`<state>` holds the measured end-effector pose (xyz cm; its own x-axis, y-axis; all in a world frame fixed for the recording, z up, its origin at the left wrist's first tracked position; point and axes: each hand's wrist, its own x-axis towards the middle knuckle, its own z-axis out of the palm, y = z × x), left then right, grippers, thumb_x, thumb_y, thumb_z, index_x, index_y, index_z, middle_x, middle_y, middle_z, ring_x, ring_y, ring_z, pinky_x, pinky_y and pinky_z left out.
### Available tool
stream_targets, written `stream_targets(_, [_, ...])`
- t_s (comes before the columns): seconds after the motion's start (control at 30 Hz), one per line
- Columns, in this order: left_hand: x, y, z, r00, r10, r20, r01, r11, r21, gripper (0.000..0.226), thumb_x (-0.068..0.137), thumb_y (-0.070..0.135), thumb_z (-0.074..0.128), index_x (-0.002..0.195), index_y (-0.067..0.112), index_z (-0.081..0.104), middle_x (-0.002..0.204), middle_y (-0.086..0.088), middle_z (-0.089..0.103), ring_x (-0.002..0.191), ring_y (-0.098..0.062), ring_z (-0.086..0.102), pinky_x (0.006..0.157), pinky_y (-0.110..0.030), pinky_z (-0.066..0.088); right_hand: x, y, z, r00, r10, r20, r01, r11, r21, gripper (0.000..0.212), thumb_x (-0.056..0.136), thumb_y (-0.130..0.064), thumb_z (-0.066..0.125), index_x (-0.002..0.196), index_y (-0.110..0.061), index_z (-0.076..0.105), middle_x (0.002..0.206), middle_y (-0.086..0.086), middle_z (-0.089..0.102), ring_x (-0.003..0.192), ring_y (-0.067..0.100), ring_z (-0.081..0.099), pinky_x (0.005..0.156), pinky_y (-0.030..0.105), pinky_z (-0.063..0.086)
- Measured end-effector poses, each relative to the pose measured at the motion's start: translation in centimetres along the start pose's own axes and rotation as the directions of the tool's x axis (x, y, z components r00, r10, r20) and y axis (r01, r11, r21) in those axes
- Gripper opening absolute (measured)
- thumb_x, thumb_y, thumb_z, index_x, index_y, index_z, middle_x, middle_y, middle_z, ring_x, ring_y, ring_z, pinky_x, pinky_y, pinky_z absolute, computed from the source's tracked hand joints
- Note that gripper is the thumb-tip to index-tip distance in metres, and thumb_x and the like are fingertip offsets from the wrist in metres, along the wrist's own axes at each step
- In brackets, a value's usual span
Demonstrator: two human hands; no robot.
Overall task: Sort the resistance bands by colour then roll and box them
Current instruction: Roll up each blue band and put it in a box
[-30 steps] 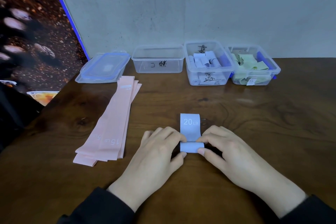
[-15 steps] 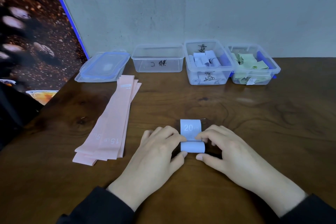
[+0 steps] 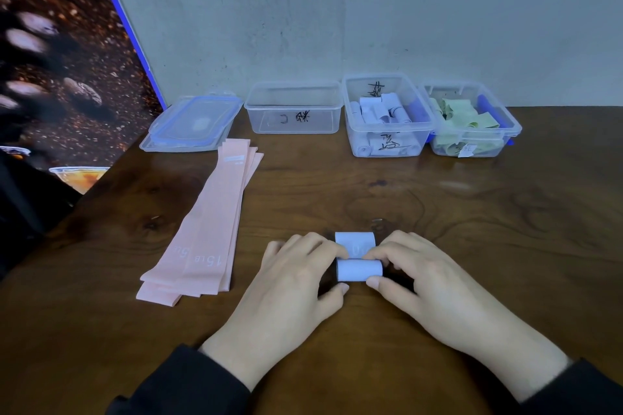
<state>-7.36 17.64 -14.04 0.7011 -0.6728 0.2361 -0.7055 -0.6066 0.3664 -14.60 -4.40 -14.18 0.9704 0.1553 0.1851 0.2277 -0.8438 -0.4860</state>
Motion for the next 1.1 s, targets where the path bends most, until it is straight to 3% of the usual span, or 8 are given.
stream_targets(0.17, [0.0, 0.1, 0.0, 1.0, 0.0, 0.011, 0.0, 1.0, 0.018, 0.043, 0.092, 0.055, 0.038, 0.123, 0.035, 0.061, 0.114, 0.02, 0.05, 0.106, -0.001, 0.045, 0.096, -0.028, 0.036, -0.1, 0.0, 0.0, 1.0, -0.002, -0.015, 0.002, 1.0, 0.019, 0.022, 0.092, -0.052, 0.059, 0.112, -0.044, 0.058, 0.101, -0.025, 0.048, 0.104, 0.007, 0.051, 0.088, 0.016, 0.04])
stream_targets(0.33, [0.0, 0.2, -0.1, 1.0, 0.0, -0.004, 0.0, 1.0, 0.004, 0.031, 0.094, 0.046, 0.056, 0.123, 0.037, 0.057, 0.117, 0.022, 0.049, 0.108, -0.002, 0.045, 0.101, -0.028, 0.034, 0.0, 0.0, 0.1, 0.999, -0.017, -0.027, 0.017, 1.0, -0.006, 0.016, 0.095, -0.049, 0.057, 0.109, -0.043, 0.06, 0.1, -0.025, 0.048, 0.101, 0.009, 0.052, 0.087, 0.018, 0.041])
stream_targets(0.5, [0.1, 0.1, -0.1, 1.0, 0.002, -0.03, -0.001, 1.0, 0.022, 0.03, 0.095, 0.048, 0.051, 0.121, 0.037, 0.061, 0.11, 0.022, 0.046, 0.101, -0.001, 0.045, 0.098, -0.029, 0.036, -0.1, -0.1, 0.2, 0.998, 0.004, -0.063, -0.003, 1.0, 0.007, 0.016, 0.096, -0.047, 0.057, 0.112, -0.045, 0.056, 0.097, -0.022, 0.049, 0.101, 0.009, 0.052, 0.082, 0.021, 0.045])
stream_targets(0.7, [0.4, 0.5, 0.0, 0.996, 0.006, -0.093, -0.002, 0.999, 0.048, 0.024, 0.096, 0.04, 0.054, 0.116, 0.032, 0.063, 0.109, 0.017, 0.048, 0.099, -0.004, 0.049, 0.093, -0.03, 0.04, 0.7, 0.0, 0.3, 0.993, 0.001, -0.119, -0.005, 1.0, -0.028, 0.02, 0.096, -0.047, 0.054, 0.105, -0.036, 0.068, 0.094, -0.025, 0.047, 0.095, 0.007, 0.054, 0.074, 0.023, 0.049])
stream_targets(0.8, [0.6, 0.5, 0.1, 0.993, 0.019, -0.115, -0.01, 0.997, 0.071, 0.019, 0.097, 0.035, 0.057, 0.114, 0.031, 0.065, 0.107, 0.016, 0.049, 0.097, -0.005, 0.049, 0.091, -0.031, 0.042, 1.2, 0.1, 0.5, 0.989, -0.012, -0.147, 0.006, 0.999, -0.043, 0.022, 0.095, -0.046, 0.053, 0.102, -0.032, 0.068, 0.095, -0.024, 0.047, 0.095, 0.006, 0.053, 0.074, 0.026, 0.05])
stream_targets(1.0, [1.6, 0.3, 0.2, 0.995, -0.021, -0.101, 0.031, 0.994, 0.106, 0.029, 0.099, 0.043, 0.049, 0.123, 0.037, 0.064, 0.111, 0.018, 0.05, 0.102, -0.002, 0.046, 0.097, -0.028, 0.037, 2.1, -0.3, 0.7, 0.974, -0.078, -0.214, 0.053, 0.991, -0.122, 0.01, 0.099, -0.031, 0.055, 0.1, -0.028, 0.065, 0.101, -0.02, 0.048, 0.089, 0.005, 0.046, 0.079, 0.03, 0.049])
stream_targets(1.1, [2.1, 0.2, 0.4, 0.991, -0.033, -0.13, 0.047, 0.994, 0.102, 0.025, 0.099, 0.041, 0.052, 0.119, 0.036, 0.066, 0.11, 0.017, 0.052, 0.1, -0.003, 0.047, 0.093, -0.028, 0.04, 2.3, 0.0, 0.6, 0.977, -0.068, -0.204, 0.04, 0.989, -0.142, 0.018, 0.1, -0.036, 0.052, 0.105, -0.03, 0.068, 0.101, -0.02, 0.048, 0.091, 0.004, 0.046, 0.082, 0.033, 0.049])
